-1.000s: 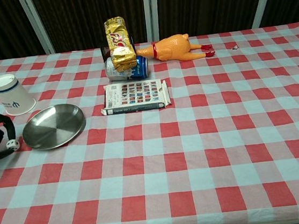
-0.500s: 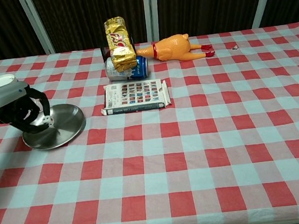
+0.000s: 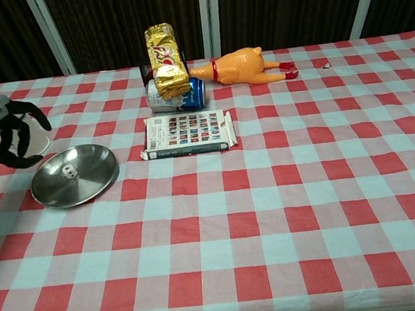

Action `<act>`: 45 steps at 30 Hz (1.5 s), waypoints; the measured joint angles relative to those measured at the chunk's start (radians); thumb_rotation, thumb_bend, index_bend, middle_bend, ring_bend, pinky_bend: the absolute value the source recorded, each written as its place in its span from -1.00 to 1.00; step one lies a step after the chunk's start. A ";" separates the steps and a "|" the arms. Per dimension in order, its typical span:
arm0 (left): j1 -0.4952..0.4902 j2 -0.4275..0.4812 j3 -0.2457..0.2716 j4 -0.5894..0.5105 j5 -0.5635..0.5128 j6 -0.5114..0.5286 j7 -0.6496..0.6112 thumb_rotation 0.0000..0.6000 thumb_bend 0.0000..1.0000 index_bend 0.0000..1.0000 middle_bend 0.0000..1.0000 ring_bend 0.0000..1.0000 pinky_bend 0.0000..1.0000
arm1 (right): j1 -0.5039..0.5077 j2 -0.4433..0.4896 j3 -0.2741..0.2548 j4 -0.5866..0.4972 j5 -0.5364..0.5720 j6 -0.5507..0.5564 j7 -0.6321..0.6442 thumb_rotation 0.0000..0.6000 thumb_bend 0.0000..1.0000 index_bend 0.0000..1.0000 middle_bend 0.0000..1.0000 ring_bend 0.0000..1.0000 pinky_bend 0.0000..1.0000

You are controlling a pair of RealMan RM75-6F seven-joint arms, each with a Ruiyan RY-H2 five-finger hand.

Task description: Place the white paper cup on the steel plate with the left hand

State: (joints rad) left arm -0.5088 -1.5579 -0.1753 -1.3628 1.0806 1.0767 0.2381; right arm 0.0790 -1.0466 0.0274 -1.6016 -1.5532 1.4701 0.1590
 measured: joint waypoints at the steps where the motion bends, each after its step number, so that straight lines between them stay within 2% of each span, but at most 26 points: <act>1: 0.011 0.010 -0.004 -0.004 0.000 0.019 -0.012 1.00 -0.45 -0.30 0.16 0.21 0.63 | 0.000 0.000 0.000 0.002 0.001 0.000 0.001 1.00 -0.56 -0.64 -0.67 -1.00 -0.97; 4: 0.045 0.030 -0.024 0.002 -0.011 0.064 -0.065 1.00 -0.48 -0.28 0.03 -0.02 0.31 | 0.001 -0.001 0.000 0.004 0.000 -0.003 0.005 1.00 -0.56 -0.64 -0.67 -1.00 -0.97; 8: 0.065 0.037 -0.060 0.048 -0.057 0.055 -0.155 1.00 -0.57 -0.35 -0.32 -0.44 -0.18 | 0.004 -0.004 0.001 0.009 0.000 -0.007 0.009 1.00 -0.56 -0.64 -0.64 -1.00 -0.97; 11: 0.065 0.031 -0.092 0.104 -0.094 -0.002 -0.250 1.00 -0.63 -0.41 -0.48 -0.60 -0.36 | 0.005 -0.004 0.001 0.009 0.000 -0.009 0.009 1.00 -0.56 -0.64 -0.65 -1.00 -0.97; 18: 0.025 -0.016 -0.155 0.277 -0.123 -0.225 -0.519 1.00 -0.66 -0.45 -0.55 -0.66 -0.40 | 0.001 0.003 0.002 -0.001 0.000 -0.002 -0.003 1.00 -0.56 -0.64 -0.64 -1.00 -0.97; 25: -0.041 -0.087 -0.188 0.450 -0.106 -0.348 -0.644 1.00 -0.64 -0.44 -0.55 -0.66 -0.40 | -0.006 0.012 0.003 -0.019 0.004 0.007 -0.020 1.00 -0.56 -0.64 -0.64 -1.00 -0.97; 28: -0.060 -0.111 -0.196 0.493 -0.097 -0.372 -0.678 1.00 -0.61 -0.43 -0.55 -0.66 -0.40 | -0.006 0.013 0.003 -0.024 0.006 0.005 -0.025 1.00 -0.56 -0.64 -0.65 -1.00 -0.97; 41: -0.085 -0.132 -0.205 0.534 -0.051 -0.428 -0.787 1.00 -0.59 -0.42 -0.55 -0.66 -0.41 | -0.002 0.010 0.005 -0.021 0.010 -0.004 -0.024 1.00 -0.56 -0.64 -0.64 -1.00 -0.97; 43: -0.085 -0.133 -0.206 0.539 -0.051 -0.430 -0.795 1.00 -0.58 -0.38 -0.52 -0.66 -0.41 | -0.002 0.009 0.004 -0.020 0.010 -0.006 -0.023 1.00 -0.56 -0.64 -0.64 -1.00 -0.97; 45: -0.084 -0.137 -0.209 0.546 -0.051 -0.425 -0.801 1.00 -0.55 -0.24 -0.41 -0.63 -0.40 | -0.001 0.008 0.004 -0.020 0.011 -0.008 -0.023 1.00 -0.56 -0.64 -0.64 -1.00 -0.97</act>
State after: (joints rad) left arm -0.5931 -1.6951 -0.3842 -0.8172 1.0294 0.6520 -0.5626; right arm 0.0776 -1.0386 0.0318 -1.6212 -1.5424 1.4623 0.1358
